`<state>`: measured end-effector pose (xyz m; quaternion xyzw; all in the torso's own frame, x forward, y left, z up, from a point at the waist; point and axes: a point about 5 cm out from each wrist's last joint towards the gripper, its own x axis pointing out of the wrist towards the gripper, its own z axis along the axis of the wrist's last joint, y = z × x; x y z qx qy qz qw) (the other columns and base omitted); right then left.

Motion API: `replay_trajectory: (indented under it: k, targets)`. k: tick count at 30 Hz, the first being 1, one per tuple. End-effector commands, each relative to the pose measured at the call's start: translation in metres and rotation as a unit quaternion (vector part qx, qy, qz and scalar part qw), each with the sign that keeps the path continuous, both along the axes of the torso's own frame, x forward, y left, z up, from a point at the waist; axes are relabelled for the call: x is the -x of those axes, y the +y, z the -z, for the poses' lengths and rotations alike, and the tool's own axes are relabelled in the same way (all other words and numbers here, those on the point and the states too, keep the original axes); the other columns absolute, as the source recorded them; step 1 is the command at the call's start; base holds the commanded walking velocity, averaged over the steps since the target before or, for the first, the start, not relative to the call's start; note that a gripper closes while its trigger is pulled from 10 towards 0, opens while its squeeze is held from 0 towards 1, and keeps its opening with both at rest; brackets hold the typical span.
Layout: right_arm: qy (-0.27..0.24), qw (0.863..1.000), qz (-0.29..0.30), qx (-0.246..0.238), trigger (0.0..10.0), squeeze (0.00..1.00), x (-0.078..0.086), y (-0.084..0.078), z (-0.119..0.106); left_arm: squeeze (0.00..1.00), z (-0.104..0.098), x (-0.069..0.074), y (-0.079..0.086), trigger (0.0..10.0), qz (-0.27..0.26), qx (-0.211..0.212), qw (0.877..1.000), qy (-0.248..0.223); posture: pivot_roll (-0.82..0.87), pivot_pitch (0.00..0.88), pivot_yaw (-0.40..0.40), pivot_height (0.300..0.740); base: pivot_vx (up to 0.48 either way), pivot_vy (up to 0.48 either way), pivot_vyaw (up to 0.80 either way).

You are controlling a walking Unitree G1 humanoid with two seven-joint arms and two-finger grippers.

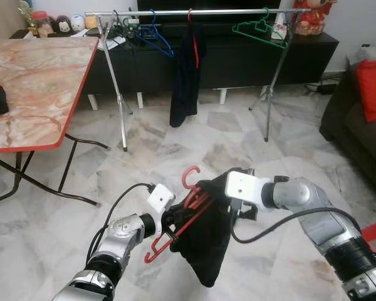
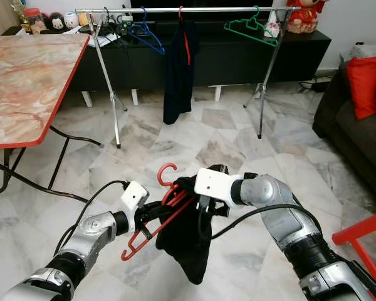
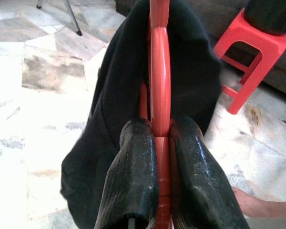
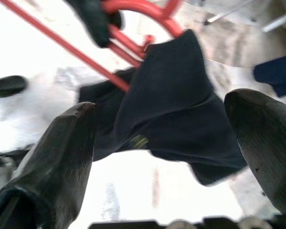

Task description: Hang hanger

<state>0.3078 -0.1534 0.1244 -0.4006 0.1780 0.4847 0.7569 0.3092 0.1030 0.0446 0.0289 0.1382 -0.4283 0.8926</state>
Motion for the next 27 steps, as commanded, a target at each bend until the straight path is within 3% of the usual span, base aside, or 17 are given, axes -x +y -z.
replay_trajectory:
  k: [1,6,7,8,13,16,27]
  targets:
    - [0.013,1.000,-0.019,0.003,10.0,1.00,0.006,0.001,-0.001,0.00,-0.007,-0.003,-0.002,10.0,0.003,0.007,1.000,-0.017,-0.11,0.037,-0.059,0.740,0.000,0.000,0.00]
    - [-0.004,1.000,-0.011,0.003,10.0,1.00,0.004,0.000,-0.004,0.00,-0.006,-0.003,-0.002,10.0,0.003,0.006,1.000,-0.017,-0.11,0.037,-0.059,0.740,0.000,0.000,0.00]
    - [-0.018,1.000,-0.005,-0.005,10.0,0.12,0.001,0.000,-0.008,0.00,-0.006,-0.003,-0.002,10.0,0.003,0.008,1.000,-0.017,-0.11,0.037,-0.059,0.740,0.000,0.000,0.00]
    - [-0.034,0.999,0.004,-0.013,10.0,0.00,-0.003,-0.002,-0.014,0.00,-0.006,-0.002,-0.002,10.0,0.005,0.009,1.000,-0.018,-0.12,0.037,-0.059,0.740,0.000,0.000,0.00]
    - [-0.079,0.996,0.029,-0.010,10.0,0.00,-0.015,-0.015,-0.029,0.00,-0.006,0.000,0.000,10.0,0.025,0.009,0.999,-0.019,-0.12,0.037,-0.060,0.740,0.000,0.000,0.00]
    - [-0.079,0.996,0.028,-0.001,10.0,0.00,-0.016,-0.021,-0.029,0.00,-0.006,0.002,0.002,10.0,0.040,0.005,0.999,-0.020,-0.12,0.037,-0.060,0.740,0.000,0.000,0.00]
    - [0.017,1.000,-0.013,-0.009,10.0,0.00,-0.005,-0.043,-0.010,0.00,-0.011,0.016,0.015,10.0,0.159,-0.014,0.987,-0.031,-0.11,0.038,-0.065,0.740,0.000,0.000,0.00]
